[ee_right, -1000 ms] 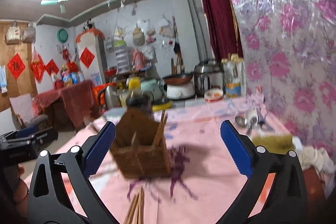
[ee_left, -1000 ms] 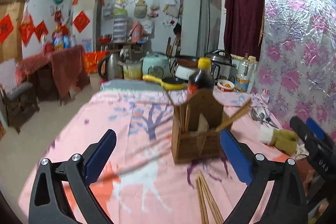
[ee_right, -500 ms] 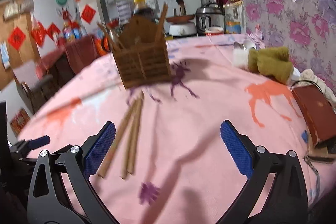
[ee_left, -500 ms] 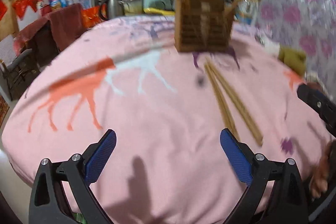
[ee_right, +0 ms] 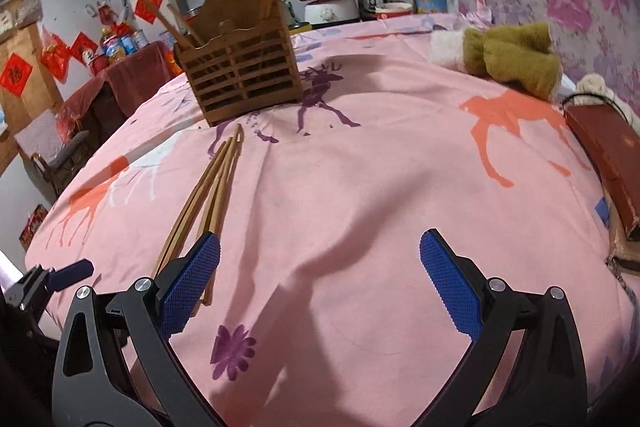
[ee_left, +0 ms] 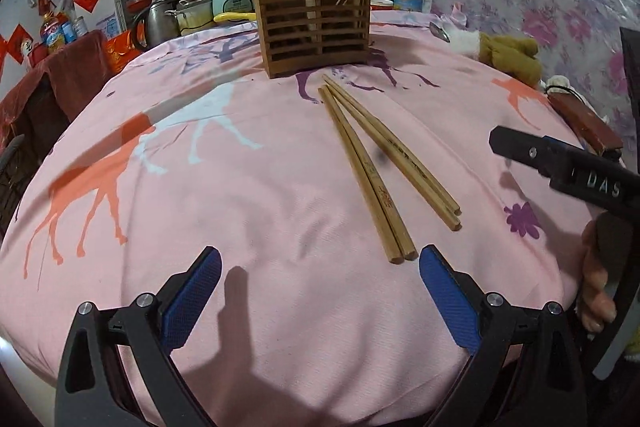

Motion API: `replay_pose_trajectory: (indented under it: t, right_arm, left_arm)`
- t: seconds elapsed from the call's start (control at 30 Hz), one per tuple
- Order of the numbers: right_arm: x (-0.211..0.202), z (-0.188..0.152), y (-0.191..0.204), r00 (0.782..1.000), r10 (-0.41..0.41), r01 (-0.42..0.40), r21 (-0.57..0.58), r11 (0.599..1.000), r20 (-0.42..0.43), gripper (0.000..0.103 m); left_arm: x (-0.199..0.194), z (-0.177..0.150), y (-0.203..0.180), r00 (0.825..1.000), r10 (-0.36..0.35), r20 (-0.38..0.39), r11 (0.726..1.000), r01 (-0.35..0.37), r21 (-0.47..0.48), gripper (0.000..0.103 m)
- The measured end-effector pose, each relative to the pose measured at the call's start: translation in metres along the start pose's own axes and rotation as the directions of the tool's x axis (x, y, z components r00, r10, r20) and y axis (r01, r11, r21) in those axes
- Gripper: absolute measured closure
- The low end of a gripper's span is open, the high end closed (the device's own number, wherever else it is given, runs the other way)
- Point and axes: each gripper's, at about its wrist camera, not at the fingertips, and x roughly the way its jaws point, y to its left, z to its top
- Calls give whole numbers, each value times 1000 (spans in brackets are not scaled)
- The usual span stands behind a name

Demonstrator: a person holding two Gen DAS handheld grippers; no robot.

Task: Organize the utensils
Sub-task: 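Withdraw both open grippers back over the remaining chopsticks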

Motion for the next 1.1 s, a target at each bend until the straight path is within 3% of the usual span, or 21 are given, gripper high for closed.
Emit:
replay_pose_trajectory:
  t: [0.2, 0.37, 0.47, 0.6, 0.73, 0.9, 1.1]
  right_arm:
    - [2, -1, 0, 1000, -3, 3, -3, 1000, -6, 7]
    - [5, -1, -3, 1000, -4, 4, 13, 1000, -21, 7]
    - [5, -1, -2, 1000, -4, 4, 12, 1000, -22, 7]
    - [5, -1, -2, 1000, -5, 5, 15, 1000, -22, 7]
    - [4, -1, -1, 1000, -4, 4, 9, 1000, -16, 7]
    - [0, -4, 11, 1000, 23, -23, -63, 998, -10, 7]
    - [3, -13, 35, 998, 39, -48, -200, 979, -46, 7]
  left_arm:
    - [8, 0, 10, 999, -12, -32, 999, 11, -43, 6]
    - [10, 1, 6, 999, -16, -28, 1000, 15, -23, 6]
    - [13, 3, 11, 1000, 14, -28, 999, -15, -38, 6]
    - [17, 5, 41, 991, 129, -34, 982, -133, -134, 4]
    - [12, 5, 64, 989, 143, -30, 966, -146, -214, 5]
    - [13, 2, 53, 986, 165, -16, 972, -165, -166, 4]
    - [16, 1, 57, 988, 155, -12, 971, -155, -184, 4]
